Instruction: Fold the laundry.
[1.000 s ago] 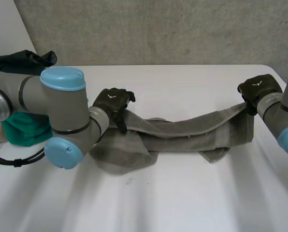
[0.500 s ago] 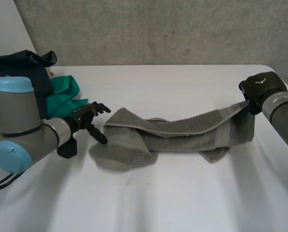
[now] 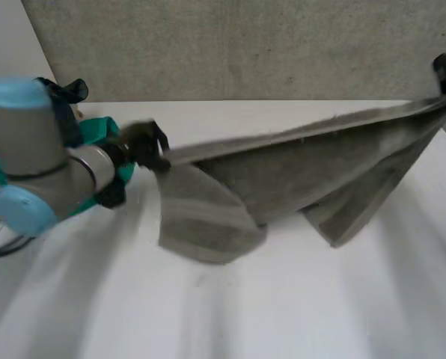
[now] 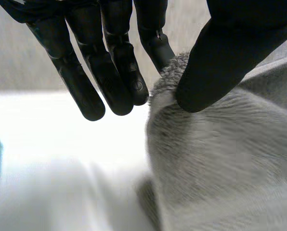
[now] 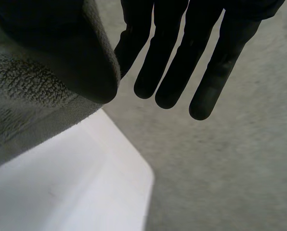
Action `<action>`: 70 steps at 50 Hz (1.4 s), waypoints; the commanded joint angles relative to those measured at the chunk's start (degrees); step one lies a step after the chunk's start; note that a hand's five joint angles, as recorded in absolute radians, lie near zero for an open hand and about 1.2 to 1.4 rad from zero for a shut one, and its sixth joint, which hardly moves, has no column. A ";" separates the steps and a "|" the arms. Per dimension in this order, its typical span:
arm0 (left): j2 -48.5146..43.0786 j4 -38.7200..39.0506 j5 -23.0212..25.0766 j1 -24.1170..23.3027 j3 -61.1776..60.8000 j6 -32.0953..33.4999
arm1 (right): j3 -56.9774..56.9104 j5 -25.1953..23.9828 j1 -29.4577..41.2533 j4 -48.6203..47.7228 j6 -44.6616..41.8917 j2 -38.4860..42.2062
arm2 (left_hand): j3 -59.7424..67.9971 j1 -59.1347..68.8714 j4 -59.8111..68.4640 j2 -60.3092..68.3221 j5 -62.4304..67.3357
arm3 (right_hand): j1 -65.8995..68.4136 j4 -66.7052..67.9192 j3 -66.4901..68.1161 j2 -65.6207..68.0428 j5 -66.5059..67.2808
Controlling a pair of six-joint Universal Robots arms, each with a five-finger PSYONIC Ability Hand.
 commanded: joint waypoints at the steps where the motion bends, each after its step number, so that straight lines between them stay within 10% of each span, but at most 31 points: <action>1: 18.27 -3.08 -0.24 1.64 -5.04 7.62 | -5.48 -0.55 -2.19 10.38 -8.25 -5.21 | 12.09 13.58 11.55 11.65 14.14 | 15.26 11.34 11.91 12.53 13.10; 15: 1.53 -0.64 -6.38 -3.02 -0.77 26.64 | -6.18 -0.82 -1.40 12.51 -8.09 5.41 | 12.09 13.58 11.55 11.65 14.14 | 15.26 11.34 11.91 12.53 13.10; 27: -0.70 28.10 -13.60 -5.21 17.81 27.07 | -20.43 8.06 4.48 -16.50 4.66 12.71 | 12.09 13.58 11.55 11.65 14.14 | 15.26 11.34 11.91 12.53 13.10; 34: 3.88 27.59 -12.72 -7.59 3.22 27.78 | -1.23 8.15 11.77 -13.78 7.20 11.13 | 12.09 13.58 11.55 11.65 14.14 | -45.71 -49.62 -49.06 -48.43 -47.87; 47: 7.04 26.18 -12.81 -6.10 -5.23 29.19 | 17.46 -0.99 23.82 -6.22 31.90 8.84 | 12.09 13.58 11.55 11.65 14.14 | -45.24 -49.15 -48.59 -47.96 -47.40; 70: 29.89 16.60 -12.90 -19.01 -5.40 28.75 | -7.50 4.99 32.08 -8.33 54.22 30.37 | 12.09 13.58 11.55 11.65 14.14 | -54.74 -58.66 -58.09 -57.47 -56.90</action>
